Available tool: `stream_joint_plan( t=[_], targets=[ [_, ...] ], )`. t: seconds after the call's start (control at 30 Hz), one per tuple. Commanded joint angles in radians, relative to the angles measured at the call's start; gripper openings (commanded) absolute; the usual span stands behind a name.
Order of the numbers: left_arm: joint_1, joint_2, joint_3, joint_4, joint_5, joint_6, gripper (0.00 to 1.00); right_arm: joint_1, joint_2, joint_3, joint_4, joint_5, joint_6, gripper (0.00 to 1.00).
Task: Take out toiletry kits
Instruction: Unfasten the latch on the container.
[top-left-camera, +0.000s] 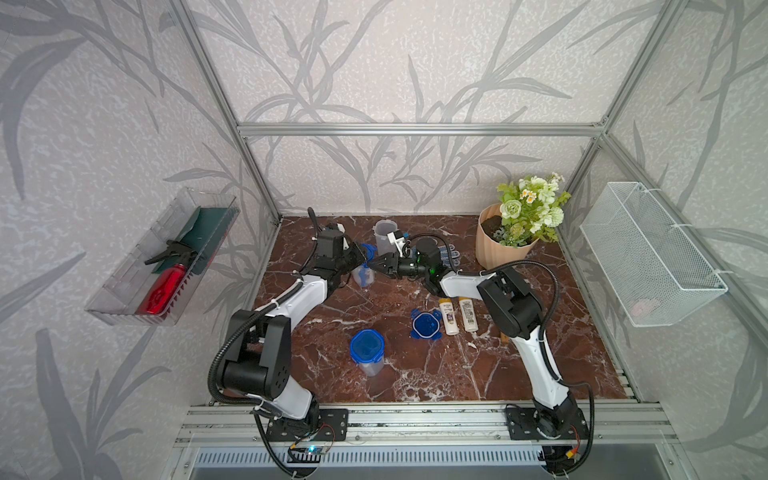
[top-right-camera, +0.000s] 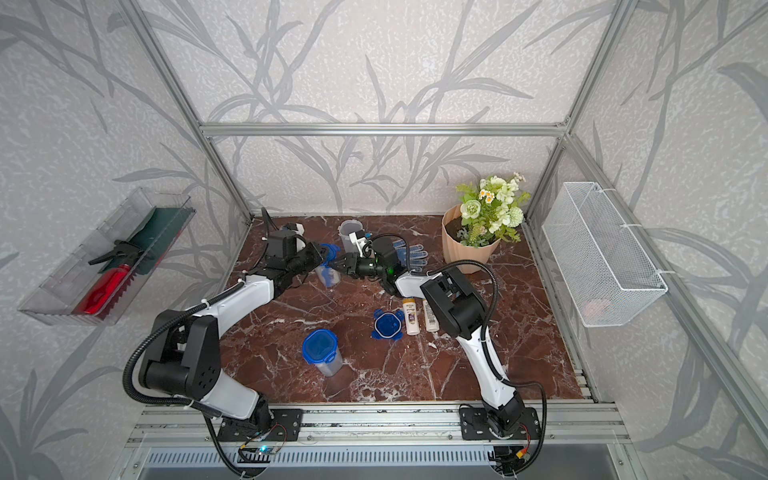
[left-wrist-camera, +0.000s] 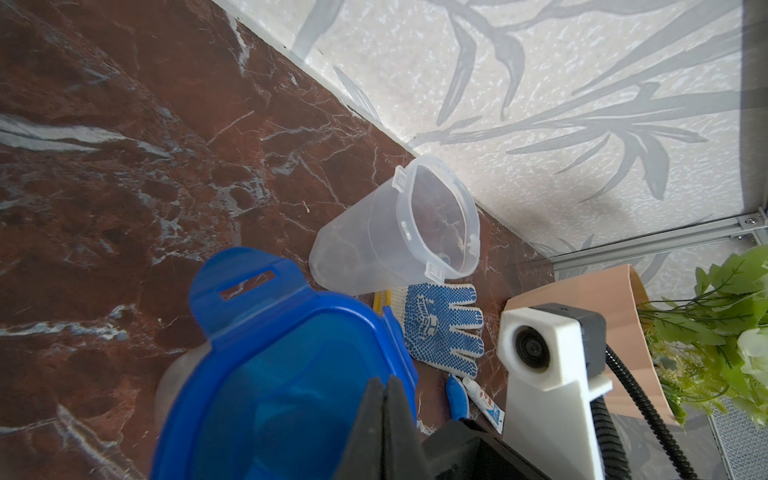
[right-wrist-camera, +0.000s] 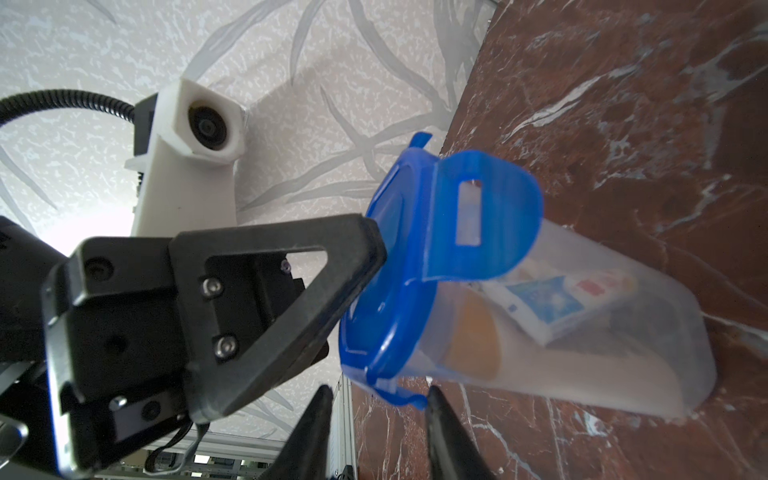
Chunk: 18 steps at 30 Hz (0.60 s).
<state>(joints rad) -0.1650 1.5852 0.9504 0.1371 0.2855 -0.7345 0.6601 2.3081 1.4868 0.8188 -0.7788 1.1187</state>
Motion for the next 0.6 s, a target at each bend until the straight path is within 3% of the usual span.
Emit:
stream_joint_plan(
  t=[0.0,0.57],
  targets=[
    [-0.002,0.121,-0.139,-0.398,-0.062,-0.003,0.00,0.006,-0.046,0.018,0.193,-0.046,0.007,0.36],
    [0.001,0.151,-0.183,-0.376,-0.064,-0.009,0.00,0.007,-0.116,-0.020,0.230,-0.060,0.012,0.30]
  ],
)
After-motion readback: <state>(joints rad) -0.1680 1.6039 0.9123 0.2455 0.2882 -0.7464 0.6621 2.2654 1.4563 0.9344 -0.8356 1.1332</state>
